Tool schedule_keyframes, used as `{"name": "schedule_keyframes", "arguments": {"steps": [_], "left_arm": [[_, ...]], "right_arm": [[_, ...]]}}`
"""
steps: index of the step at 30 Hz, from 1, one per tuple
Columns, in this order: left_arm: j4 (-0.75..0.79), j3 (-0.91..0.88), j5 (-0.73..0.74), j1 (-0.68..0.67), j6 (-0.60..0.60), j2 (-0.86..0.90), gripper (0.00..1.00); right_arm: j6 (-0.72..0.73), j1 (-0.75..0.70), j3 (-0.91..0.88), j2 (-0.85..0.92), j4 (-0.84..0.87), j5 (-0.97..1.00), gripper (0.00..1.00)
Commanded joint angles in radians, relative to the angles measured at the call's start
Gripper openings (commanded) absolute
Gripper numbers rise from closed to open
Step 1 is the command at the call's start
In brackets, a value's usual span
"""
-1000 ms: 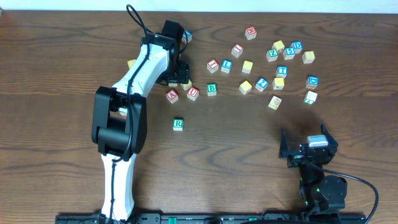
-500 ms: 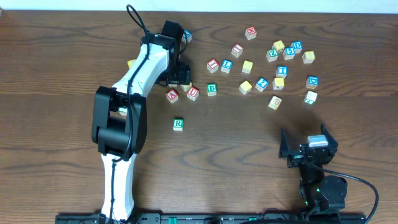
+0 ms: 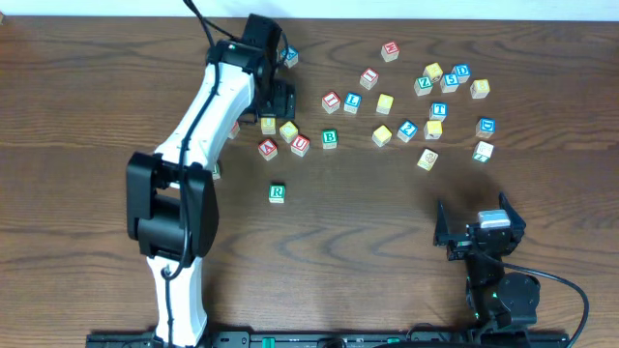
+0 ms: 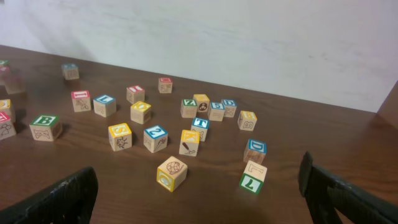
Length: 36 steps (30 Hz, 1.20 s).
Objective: Spell out ROBOT
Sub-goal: 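Lower the left gripper around the yellow O block and close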
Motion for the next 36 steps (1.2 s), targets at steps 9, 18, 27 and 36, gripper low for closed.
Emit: {"name": "schedule_keyframes", "arguments": {"steps": [9, 18, 27, 36], "left_arm": [[0.014, 0.021, -0.018, 0.004, 0.006, -0.013, 0.65], [0.028, 0.004, -0.039, 0.004, 0.006, 0.004, 0.66], [0.028, 0.004, -0.048, 0.004, 0.006, 0.042, 0.6], [0.047, -0.009, -0.048, 0.004, 0.006, 0.042, 0.6]], "right_arm": [[0.007, -0.006, -0.001, -0.003, -0.005, -0.005, 0.99], [0.007, -0.006, -0.001, -0.003, -0.005, -0.005, 0.99], [0.007, -0.006, -0.001, -0.003, -0.005, -0.005, 0.99], [0.007, -0.006, -0.001, -0.003, -0.005, -0.005, 0.99]]}}
